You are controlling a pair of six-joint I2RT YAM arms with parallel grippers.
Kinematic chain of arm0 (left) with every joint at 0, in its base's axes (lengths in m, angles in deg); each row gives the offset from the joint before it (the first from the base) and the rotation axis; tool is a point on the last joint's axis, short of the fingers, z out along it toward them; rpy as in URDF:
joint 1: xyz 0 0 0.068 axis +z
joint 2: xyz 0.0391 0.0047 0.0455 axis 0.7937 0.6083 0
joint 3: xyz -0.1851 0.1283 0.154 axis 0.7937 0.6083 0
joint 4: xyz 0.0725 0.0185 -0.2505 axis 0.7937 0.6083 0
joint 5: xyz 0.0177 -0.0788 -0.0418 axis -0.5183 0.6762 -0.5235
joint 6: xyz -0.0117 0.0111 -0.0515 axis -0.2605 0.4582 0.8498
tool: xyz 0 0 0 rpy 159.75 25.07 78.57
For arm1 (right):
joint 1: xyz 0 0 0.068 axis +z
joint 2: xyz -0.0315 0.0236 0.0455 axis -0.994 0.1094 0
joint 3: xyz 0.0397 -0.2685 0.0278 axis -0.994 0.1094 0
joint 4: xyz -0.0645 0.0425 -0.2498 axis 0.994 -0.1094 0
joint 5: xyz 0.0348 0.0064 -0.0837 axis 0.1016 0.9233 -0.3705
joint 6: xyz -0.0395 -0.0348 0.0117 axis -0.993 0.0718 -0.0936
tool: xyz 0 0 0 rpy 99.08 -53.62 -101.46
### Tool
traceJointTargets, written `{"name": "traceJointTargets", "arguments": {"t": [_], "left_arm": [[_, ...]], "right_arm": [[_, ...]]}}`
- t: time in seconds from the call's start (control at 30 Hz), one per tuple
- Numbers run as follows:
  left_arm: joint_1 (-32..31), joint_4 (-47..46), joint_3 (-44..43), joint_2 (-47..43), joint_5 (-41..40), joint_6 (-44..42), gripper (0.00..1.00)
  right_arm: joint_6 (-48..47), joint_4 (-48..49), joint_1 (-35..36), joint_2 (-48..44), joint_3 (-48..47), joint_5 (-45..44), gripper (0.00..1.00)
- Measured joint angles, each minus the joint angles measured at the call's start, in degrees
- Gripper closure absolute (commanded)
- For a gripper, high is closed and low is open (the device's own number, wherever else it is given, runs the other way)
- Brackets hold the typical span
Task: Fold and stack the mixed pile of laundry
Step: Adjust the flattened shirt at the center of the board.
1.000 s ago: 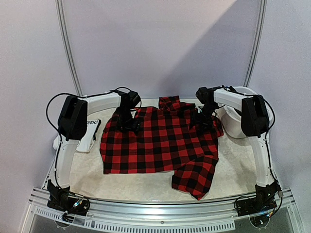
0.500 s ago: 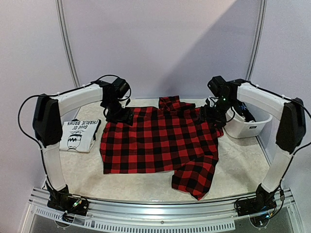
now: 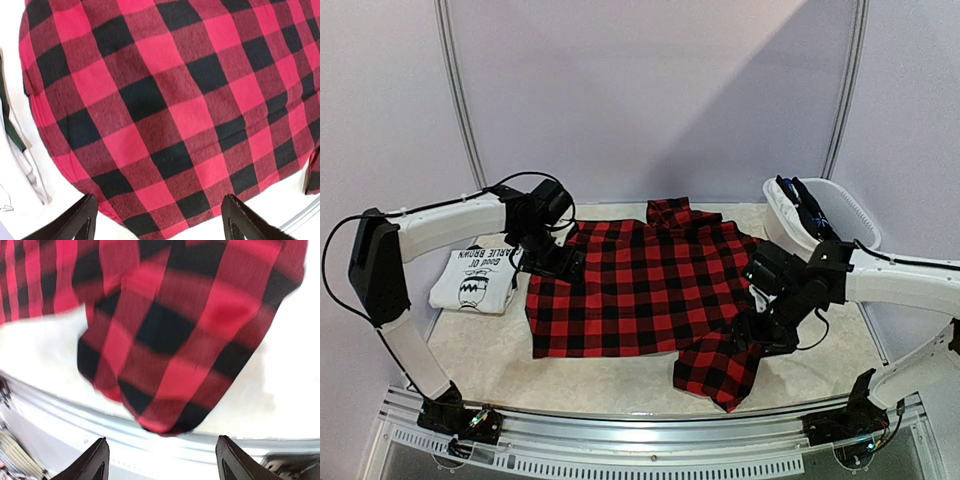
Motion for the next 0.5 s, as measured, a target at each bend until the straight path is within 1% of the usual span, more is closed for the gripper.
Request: {"name": "traceJointTargets", "arguments": {"t": [0.1, 0.27, 0.37, 0.5], "left_arm": [[-0.07, -0.48, 2.60, -2.01, 0.39, -0.11, 0.14], [-0.17, -2.16, 7.21, -4.50, 1.51, -0.17, 0.17], [-0.31, -2.78, 9.99, -5.57, 2.27, -0.13, 0.18], [-0.57, -3.65, 14.75, -7.43, 3.28, 0.09, 0.22]], "right_arm": [[2.93, 0.26, 5.33, -0.11, 1.95, 0.66, 0.28], [6.97, 0.50, 12.94, 3.48, 3.08, 2.01, 0.29], [8.85, 1.33, 15.06, 6.10, 3.08, 2.51, 0.32], [10.95, 3.23, 15.58, 9.25, 3.10, 2.29, 0.37]]}}
